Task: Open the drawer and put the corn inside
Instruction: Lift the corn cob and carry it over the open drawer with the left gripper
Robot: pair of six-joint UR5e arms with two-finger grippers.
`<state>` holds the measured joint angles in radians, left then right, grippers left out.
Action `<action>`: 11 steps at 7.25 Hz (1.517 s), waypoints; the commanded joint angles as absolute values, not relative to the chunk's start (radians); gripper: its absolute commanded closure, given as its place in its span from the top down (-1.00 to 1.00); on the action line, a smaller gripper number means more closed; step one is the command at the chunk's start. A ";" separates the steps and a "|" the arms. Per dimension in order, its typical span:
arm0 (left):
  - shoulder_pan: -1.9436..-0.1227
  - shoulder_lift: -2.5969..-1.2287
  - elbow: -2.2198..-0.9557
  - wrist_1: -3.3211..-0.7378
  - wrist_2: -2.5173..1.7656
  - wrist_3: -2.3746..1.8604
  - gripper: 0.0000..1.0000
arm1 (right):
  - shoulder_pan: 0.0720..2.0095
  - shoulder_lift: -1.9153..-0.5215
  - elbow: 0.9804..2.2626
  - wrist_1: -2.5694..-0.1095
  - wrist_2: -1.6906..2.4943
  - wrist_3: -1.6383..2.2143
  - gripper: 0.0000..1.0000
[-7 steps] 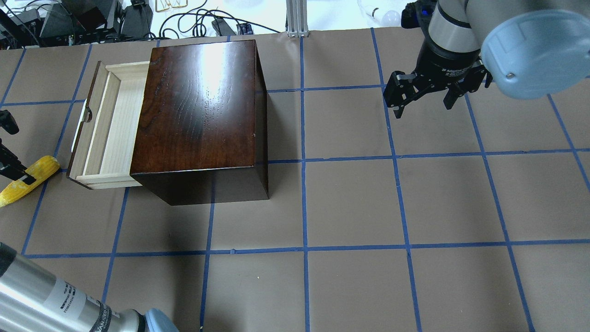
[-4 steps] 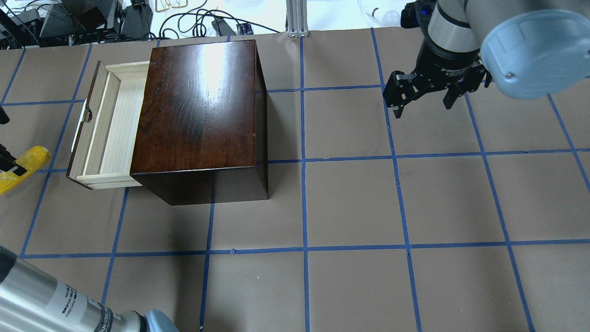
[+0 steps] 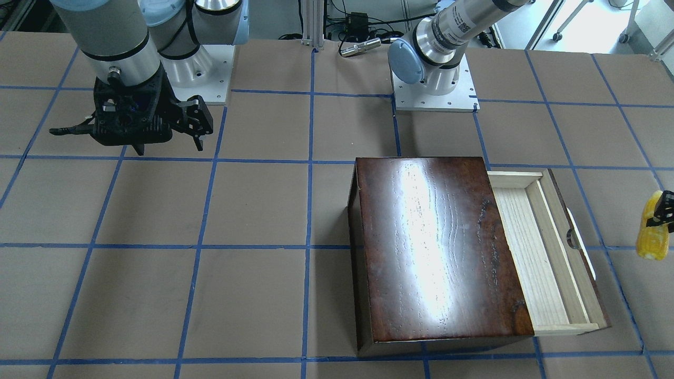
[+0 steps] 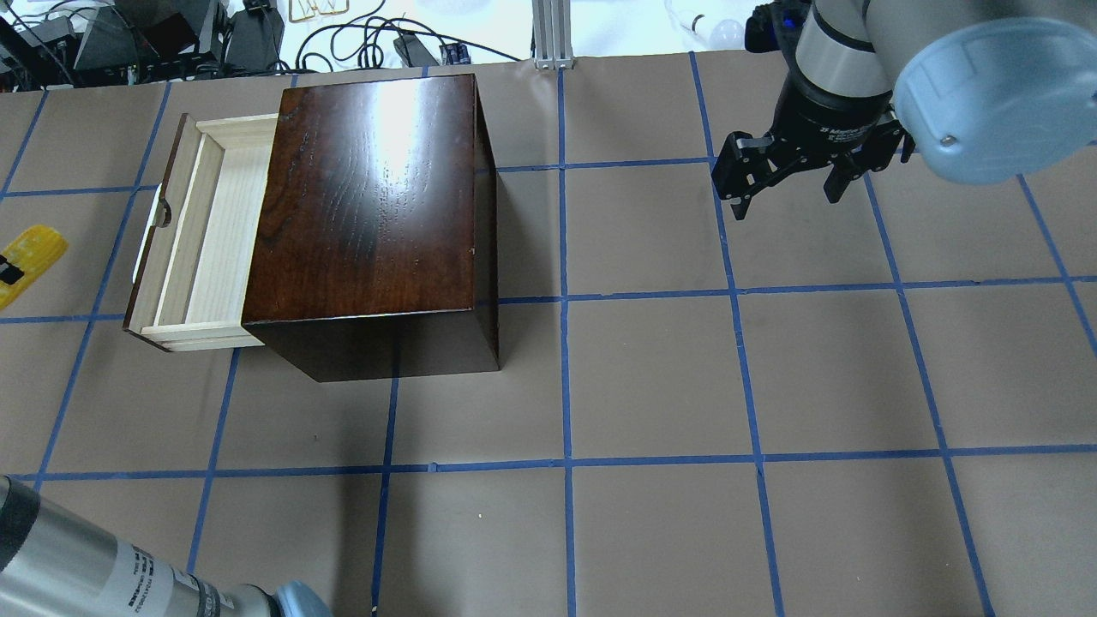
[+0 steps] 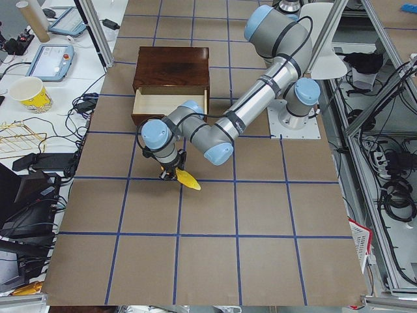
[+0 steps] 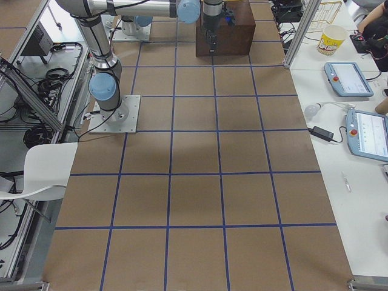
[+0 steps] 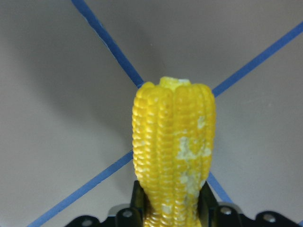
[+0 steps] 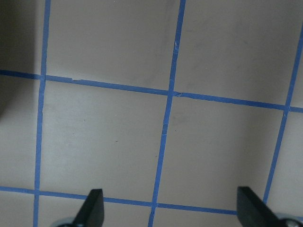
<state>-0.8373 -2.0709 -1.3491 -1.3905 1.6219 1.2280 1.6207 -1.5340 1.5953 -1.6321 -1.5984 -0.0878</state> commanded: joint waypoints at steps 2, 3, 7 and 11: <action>-0.922 -1.971 -1.339 -1.450 1.606 0.940 -1.00 | 1.618 -1.534 1.595 -1.632 -1.598 -0.087 1.00; -0.951 -1.941 -1.322 -1.506 1.591 0.881 -1.00 | 1.618 -1.534 1.595 -1.632 -1.598 -0.087 1.00; -1.109 -1.896 -1.238 -1.641 1.530 0.518 -1.00 | 1.621 -1.535 1.595 -1.632 -1.597 -0.087 1.00; -1.210 -1.933 -1.256 -1.634 1.486 0.309 -1.00 | 1.621 -1.534 1.595 -1.632 -1.598 -0.087 1.00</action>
